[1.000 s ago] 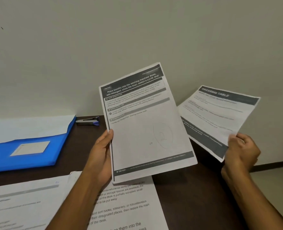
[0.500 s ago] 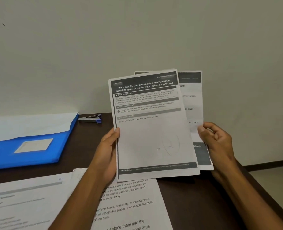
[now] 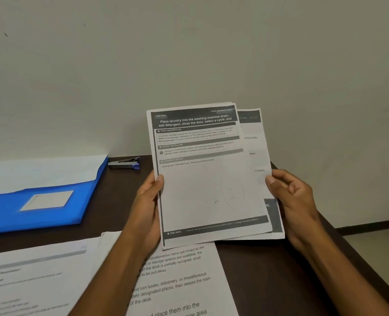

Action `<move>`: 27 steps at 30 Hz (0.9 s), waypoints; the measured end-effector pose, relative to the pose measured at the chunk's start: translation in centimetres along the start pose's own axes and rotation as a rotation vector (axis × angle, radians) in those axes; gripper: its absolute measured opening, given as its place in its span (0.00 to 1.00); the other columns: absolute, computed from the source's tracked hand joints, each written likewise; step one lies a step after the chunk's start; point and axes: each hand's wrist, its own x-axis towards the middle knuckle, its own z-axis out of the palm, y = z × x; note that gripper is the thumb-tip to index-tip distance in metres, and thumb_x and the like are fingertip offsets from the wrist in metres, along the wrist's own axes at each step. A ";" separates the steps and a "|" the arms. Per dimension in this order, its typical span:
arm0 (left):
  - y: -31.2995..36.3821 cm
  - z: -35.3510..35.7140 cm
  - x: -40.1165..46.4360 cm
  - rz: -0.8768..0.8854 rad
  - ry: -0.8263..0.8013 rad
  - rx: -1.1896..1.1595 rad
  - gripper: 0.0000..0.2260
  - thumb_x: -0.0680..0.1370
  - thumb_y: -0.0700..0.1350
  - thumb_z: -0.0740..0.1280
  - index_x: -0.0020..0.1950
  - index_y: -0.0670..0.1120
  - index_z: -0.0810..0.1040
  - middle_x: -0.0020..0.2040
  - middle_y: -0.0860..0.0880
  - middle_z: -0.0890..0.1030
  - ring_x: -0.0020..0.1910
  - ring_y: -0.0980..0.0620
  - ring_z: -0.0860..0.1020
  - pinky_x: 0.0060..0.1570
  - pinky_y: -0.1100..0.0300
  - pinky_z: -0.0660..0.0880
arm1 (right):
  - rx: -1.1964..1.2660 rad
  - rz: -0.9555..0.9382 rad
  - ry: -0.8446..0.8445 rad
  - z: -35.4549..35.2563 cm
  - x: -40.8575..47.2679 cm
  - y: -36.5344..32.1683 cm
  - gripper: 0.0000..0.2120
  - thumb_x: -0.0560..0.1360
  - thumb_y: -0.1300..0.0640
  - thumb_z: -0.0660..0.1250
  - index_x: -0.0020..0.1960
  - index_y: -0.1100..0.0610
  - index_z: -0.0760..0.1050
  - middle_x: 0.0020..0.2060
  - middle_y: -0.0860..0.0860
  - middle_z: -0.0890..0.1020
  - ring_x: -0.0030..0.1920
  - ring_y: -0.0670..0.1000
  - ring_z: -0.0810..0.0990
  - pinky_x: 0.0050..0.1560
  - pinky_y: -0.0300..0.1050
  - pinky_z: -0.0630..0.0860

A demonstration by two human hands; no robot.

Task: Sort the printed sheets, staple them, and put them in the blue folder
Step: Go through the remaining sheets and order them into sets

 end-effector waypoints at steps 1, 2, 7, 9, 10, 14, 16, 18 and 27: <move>0.0 0.0 0.0 0.005 -0.008 -0.001 0.15 0.88 0.47 0.57 0.72 0.57 0.76 0.66 0.48 0.84 0.63 0.42 0.84 0.56 0.41 0.83 | -0.003 -0.001 -0.005 0.0 0.0 0.0 0.11 0.83 0.55 0.67 0.63 0.58 0.79 0.53 0.52 0.89 0.51 0.57 0.89 0.48 0.52 0.87; 0.0 0.1 -0.1 0.010 -0.017 -0.002 0.15 0.88 0.47 0.58 0.73 0.56 0.75 0.67 0.48 0.84 0.63 0.42 0.84 0.56 0.41 0.83 | -0.006 -0.004 -0.009 0.1 0.0 -0.1 0.10 0.83 0.55 0.67 0.63 0.58 0.80 0.53 0.52 0.89 0.51 0.57 0.89 0.48 0.51 0.87; 0.1 0.2 -0.2 0.027 -0.043 -0.012 0.16 0.87 0.45 0.58 0.75 0.53 0.75 0.68 0.46 0.83 0.64 0.41 0.83 0.57 0.42 0.83 | -0.027 -0.017 -0.005 0.3 -0.2 -0.2 0.10 0.84 0.55 0.66 0.62 0.57 0.80 0.51 0.52 0.89 0.49 0.56 0.90 0.46 0.49 0.87; 0.1 0.2 -0.3 0.023 -0.052 -0.028 0.16 0.87 0.45 0.59 0.74 0.52 0.75 0.68 0.46 0.83 0.64 0.41 0.83 0.56 0.42 0.83 | -0.032 -0.016 -0.001 0.3 -0.3 -0.2 0.10 0.83 0.55 0.66 0.62 0.57 0.80 0.51 0.52 0.89 0.49 0.55 0.90 0.45 0.49 0.87; 0.2 0.3 -0.3 0.020 -0.058 -0.037 0.17 0.87 0.44 0.59 0.74 0.52 0.75 0.68 0.46 0.83 0.64 0.41 0.83 0.55 0.43 0.84 | -0.034 -0.016 0.008 0.3 -0.3 -0.2 0.10 0.83 0.55 0.66 0.62 0.57 0.80 0.51 0.51 0.89 0.49 0.55 0.90 0.45 0.48 0.87; 0.3 0.5 -0.4 0.009 -0.073 -0.056 0.16 0.87 0.44 0.59 0.73 0.50 0.77 0.66 0.45 0.84 0.62 0.41 0.84 0.51 0.46 0.85 | -0.026 -0.010 0.038 0.3 -0.2 -0.2 0.08 0.84 0.57 0.66 0.60 0.57 0.81 0.49 0.51 0.90 0.48 0.55 0.90 0.40 0.44 0.86; 0.2 0.5 -0.3 0.003 -0.071 -0.041 0.16 0.87 0.44 0.59 0.74 0.50 0.76 0.67 0.45 0.84 0.63 0.41 0.84 0.54 0.43 0.84 | -0.019 -0.006 0.022 0.3 -0.2 -0.3 0.08 0.84 0.57 0.66 0.60 0.57 0.81 0.50 0.52 0.90 0.48 0.56 0.90 0.41 0.44 0.86; 0.1 0.4 -0.2 -0.006 -0.066 -0.012 0.17 0.86 0.45 0.59 0.74 0.51 0.76 0.67 0.45 0.83 0.64 0.40 0.83 0.56 0.41 0.83 | -0.021 -0.006 -0.015 0.5 -0.3 -0.5 0.09 0.84 0.56 0.67 0.61 0.57 0.81 0.51 0.53 0.89 0.49 0.56 0.89 0.43 0.46 0.86; -0.5 0.3 0.0 -0.011 -0.040 0.100 0.16 0.88 0.44 0.58 0.73 0.50 0.77 0.65 0.45 0.84 0.62 0.40 0.84 0.59 0.39 0.81 | -0.049 -0.008 -0.101 1.5 -1.0 -0.6 0.11 0.85 0.52 0.63 0.60 0.55 0.82 0.51 0.54 0.89 0.50 0.58 0.88 0.48 0.53 0.83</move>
